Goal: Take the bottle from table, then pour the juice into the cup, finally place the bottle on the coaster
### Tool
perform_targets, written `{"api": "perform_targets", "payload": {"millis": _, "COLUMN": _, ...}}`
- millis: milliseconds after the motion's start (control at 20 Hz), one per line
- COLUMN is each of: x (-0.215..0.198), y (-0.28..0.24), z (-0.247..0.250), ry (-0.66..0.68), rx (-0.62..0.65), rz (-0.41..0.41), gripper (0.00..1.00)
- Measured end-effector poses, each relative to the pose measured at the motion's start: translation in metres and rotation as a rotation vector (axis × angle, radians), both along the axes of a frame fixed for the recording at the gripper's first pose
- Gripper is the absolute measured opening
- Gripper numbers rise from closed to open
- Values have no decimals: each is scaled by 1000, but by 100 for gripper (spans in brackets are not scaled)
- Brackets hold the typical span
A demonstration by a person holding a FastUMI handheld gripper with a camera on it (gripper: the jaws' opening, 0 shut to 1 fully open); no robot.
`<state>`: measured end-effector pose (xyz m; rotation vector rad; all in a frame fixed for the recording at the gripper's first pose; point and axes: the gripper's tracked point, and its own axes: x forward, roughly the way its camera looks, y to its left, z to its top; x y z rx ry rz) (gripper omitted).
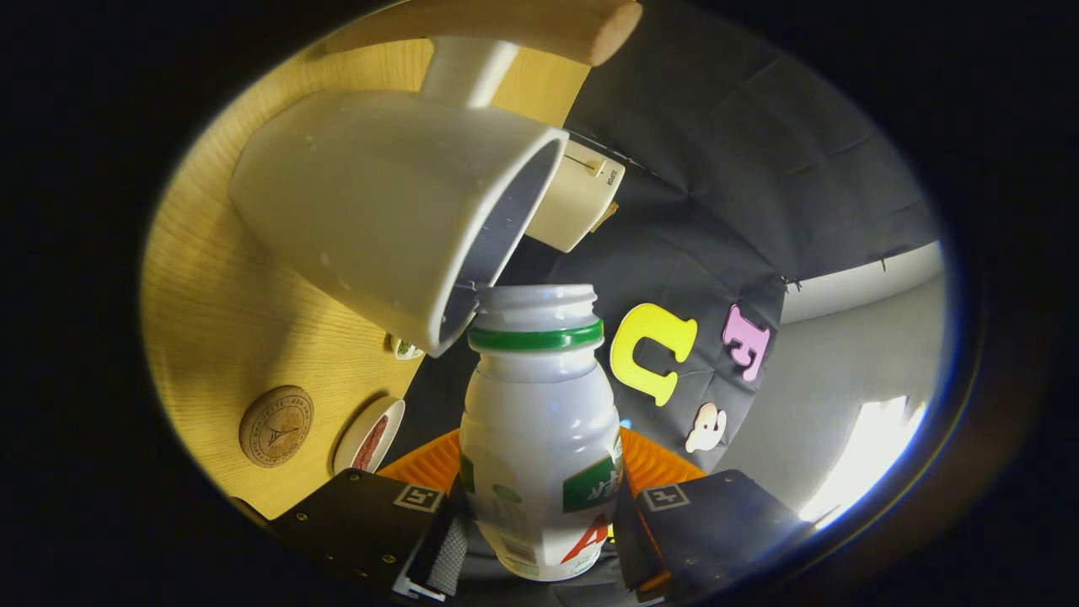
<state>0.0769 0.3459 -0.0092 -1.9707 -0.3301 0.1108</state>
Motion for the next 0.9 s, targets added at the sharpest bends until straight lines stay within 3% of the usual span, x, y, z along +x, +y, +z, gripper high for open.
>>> {"api": "perform_targets", "payload": {"millis": 900, "x": -7, "y": 11, "z": 2, "ry": -76, "rx": -105, "rz": 60, "gripper": 70}}
